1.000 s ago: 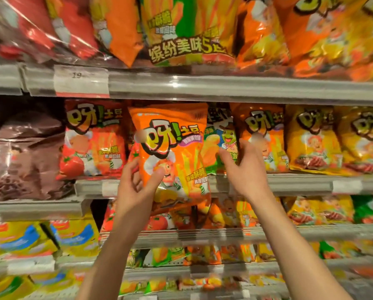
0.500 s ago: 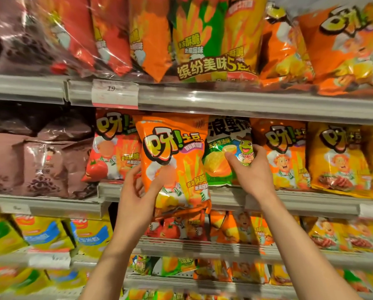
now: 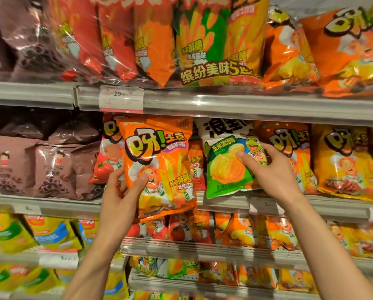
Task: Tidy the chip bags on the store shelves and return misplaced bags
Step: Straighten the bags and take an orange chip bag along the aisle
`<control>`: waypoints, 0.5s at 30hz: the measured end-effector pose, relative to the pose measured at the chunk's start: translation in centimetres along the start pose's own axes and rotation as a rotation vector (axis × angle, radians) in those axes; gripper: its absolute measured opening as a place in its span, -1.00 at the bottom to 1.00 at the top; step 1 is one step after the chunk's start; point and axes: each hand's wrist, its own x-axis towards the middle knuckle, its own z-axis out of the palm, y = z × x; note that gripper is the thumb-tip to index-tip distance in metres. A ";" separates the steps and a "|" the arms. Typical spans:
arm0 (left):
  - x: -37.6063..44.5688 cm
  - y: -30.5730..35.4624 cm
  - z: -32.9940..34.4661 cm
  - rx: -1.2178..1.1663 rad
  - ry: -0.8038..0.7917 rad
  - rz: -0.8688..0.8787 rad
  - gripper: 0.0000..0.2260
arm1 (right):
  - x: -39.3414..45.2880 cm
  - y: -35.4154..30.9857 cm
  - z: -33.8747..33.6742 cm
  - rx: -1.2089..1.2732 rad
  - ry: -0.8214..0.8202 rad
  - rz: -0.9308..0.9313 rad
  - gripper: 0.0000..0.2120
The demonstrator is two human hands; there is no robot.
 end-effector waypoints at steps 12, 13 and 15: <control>-0.3 1.4 6.2 0.111 -0.079 0.074 -0.56 | -3.6 2.4 -5.3 0.068 0.175 -0.020 -0.42; 0.0 1.6 7.3 0.136 -0.090 0.090 -0.60 | -3.9 2.6 -6.0 0.070 0.207 -0.016 -0.43; 0.8 1.9 9.5 0.168 -0.109 0.125 -0.63 | -4.4 2.9 -7.2 0.059 0.269 -0.012 -0.44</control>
